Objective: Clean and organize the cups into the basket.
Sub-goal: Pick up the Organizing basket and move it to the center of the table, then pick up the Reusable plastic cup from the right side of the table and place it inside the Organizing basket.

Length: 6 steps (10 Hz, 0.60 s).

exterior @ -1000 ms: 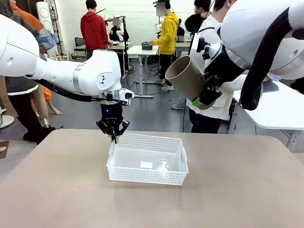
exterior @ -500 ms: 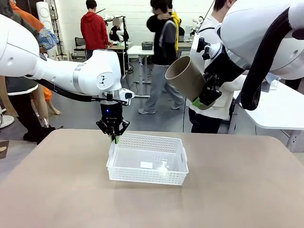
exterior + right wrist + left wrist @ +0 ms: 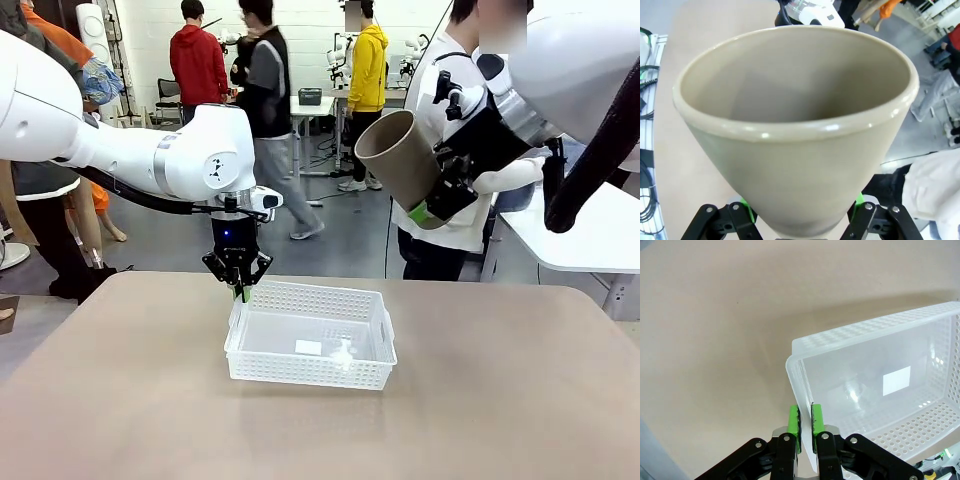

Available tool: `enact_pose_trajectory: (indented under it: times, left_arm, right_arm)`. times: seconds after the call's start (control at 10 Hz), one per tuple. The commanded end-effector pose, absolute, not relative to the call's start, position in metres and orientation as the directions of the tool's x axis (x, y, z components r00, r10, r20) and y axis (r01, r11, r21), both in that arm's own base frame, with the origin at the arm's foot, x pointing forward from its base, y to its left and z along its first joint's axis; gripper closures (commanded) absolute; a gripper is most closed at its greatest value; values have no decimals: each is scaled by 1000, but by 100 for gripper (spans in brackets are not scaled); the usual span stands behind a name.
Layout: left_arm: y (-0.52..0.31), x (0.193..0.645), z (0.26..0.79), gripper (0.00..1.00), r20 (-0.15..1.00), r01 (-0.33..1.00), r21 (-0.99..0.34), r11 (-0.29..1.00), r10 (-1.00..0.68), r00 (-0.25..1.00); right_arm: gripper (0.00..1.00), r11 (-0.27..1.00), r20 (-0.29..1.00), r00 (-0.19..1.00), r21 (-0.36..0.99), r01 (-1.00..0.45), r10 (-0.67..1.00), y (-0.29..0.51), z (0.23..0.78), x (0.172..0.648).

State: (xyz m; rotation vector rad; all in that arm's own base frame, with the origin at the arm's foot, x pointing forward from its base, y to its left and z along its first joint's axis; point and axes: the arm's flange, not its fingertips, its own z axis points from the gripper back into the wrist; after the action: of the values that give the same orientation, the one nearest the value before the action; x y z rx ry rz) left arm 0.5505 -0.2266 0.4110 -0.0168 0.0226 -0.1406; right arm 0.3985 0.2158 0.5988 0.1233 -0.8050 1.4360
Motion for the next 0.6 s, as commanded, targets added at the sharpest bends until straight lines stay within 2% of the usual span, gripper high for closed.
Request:
enact_pose_trajectory:
  times: [0.0, 0.1, 0.2, 0.5]
  left_arm:
    - [-226, 550, 412, 100, -20, 138, -19, 990, -138, 990]
    - [-226, 550, 412, 100, -20, 138, -19, 990, -138, 990]
    - [-226, 550, 412, 100, -20, 138, -19, 990, -138, 990]
    - [-226, 550, 412, 100, -20, 138, -19, 990, -138, 990]
  right_arm:
    - [20, 199, 550, -57, -394, -897, 833, 216, 596, 394]
    - [20, 177, 556, -74, -384, -906, 828, 216, 599, 398]
    - [20, 96, 466, -110, -397, -913, 878, 234, 594, 410]
    - [20, -59, 239, -141, -320, -946, 961, 295, 559, 452]
